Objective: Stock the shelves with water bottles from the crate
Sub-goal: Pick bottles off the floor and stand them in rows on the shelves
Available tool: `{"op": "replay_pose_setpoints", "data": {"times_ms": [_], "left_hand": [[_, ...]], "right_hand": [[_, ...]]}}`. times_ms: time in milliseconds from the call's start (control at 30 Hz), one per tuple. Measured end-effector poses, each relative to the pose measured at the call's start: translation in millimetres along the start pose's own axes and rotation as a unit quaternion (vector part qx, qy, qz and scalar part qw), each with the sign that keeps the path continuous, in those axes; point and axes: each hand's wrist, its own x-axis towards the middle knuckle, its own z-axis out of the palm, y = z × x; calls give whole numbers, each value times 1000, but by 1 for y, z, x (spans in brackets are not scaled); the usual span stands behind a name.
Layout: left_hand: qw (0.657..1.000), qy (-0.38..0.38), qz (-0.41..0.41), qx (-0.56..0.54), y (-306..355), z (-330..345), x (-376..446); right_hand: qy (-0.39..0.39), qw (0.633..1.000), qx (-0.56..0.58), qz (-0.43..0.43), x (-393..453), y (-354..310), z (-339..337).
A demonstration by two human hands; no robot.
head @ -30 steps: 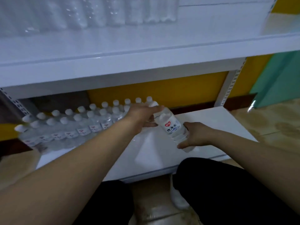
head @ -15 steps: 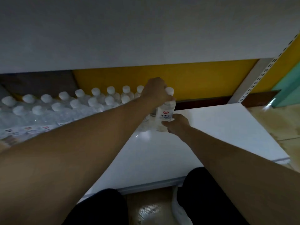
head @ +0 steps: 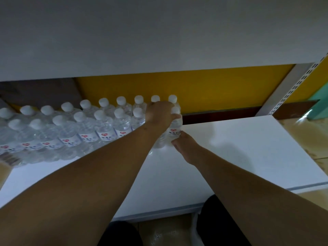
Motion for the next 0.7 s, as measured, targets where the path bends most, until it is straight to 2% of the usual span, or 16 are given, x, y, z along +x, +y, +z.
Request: {"op": "replay_pose_setpoints", "data": {"times_ms": [267, 467, 700], "left_hand": [[998, 9, -3, -69, -3, -2, -1], [998, 5, -25, -57, 2, -6, -1], [998, -4, -28, -59, 1, -5, 2]], "right_hand": [[-11, 1000, 12, -5, 9, 3, -4], [-36, 999, -19, 24, 5, 1, -11], [-42, 998, -43, 11, 4, 0, -17]]}}
